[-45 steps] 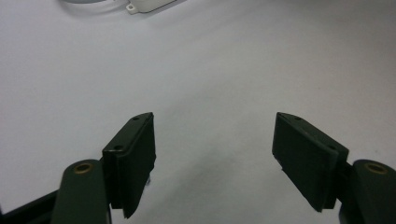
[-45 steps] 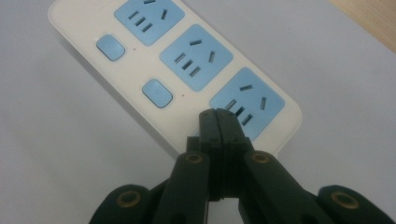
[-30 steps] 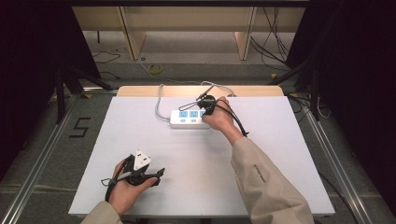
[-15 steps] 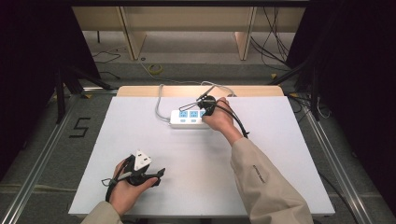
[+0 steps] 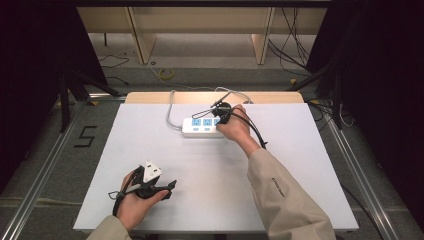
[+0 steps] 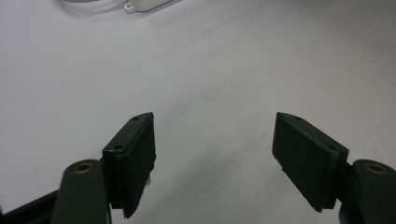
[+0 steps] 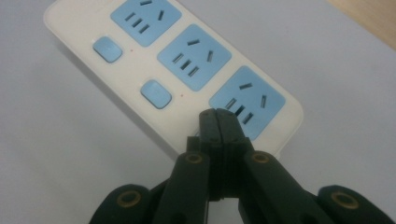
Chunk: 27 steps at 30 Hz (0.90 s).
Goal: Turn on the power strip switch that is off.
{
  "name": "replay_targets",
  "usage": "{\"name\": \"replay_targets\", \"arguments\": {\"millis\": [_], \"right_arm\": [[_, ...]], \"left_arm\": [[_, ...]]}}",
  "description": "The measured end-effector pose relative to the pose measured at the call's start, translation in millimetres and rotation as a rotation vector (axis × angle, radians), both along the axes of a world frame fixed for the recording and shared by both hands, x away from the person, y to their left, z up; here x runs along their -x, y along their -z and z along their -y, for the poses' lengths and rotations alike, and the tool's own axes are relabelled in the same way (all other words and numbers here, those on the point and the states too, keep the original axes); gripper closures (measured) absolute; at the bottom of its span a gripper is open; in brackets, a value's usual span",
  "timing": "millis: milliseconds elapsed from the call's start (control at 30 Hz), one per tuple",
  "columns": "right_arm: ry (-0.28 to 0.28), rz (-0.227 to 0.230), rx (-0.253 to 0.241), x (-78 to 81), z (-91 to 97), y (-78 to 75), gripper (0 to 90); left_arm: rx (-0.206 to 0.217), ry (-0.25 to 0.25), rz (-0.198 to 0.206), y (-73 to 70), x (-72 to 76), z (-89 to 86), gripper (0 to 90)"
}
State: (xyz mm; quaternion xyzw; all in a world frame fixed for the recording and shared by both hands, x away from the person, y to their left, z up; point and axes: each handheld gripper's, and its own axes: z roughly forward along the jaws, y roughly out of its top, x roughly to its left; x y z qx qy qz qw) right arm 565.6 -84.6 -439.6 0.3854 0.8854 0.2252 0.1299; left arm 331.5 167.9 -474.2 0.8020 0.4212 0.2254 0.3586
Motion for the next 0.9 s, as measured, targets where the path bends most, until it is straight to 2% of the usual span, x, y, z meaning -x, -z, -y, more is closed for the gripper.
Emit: {"name": "replay_targets", "arguments": {"millis": [133,333,533,767,900], "right_arm": [[0.013,0.03,-0.035,3.1,2.8,-2.2,90.0],[0.013,0.045,-0.042,6.8,13.0,-10.3,90.0],[0.008,0.058,-0.086,17.0,29.5,-19.4,82.7],[-0.005,0.065,-0.141,41.6,55.5,-24.0,72.4],[-0.012,0.067,-0.177,62.6,74.9,-21.7,67.1]], "left_arm": [[-0.001,0.0,-0.001,0.2,-0.2,-0.1,30.0],[0.002,-0.002,0.001,0.8,-0.2,0.5,30.0],[-0.002,-0.004,-0.004,0.7,-0.2,-0.3,30.0],[-0.002,-0.008,-0.006,1.6,-0.6,-0.2,30.0],[-0.005,-0.009,-0.006,1.7,-0.5,-0.4,30.0]]}}
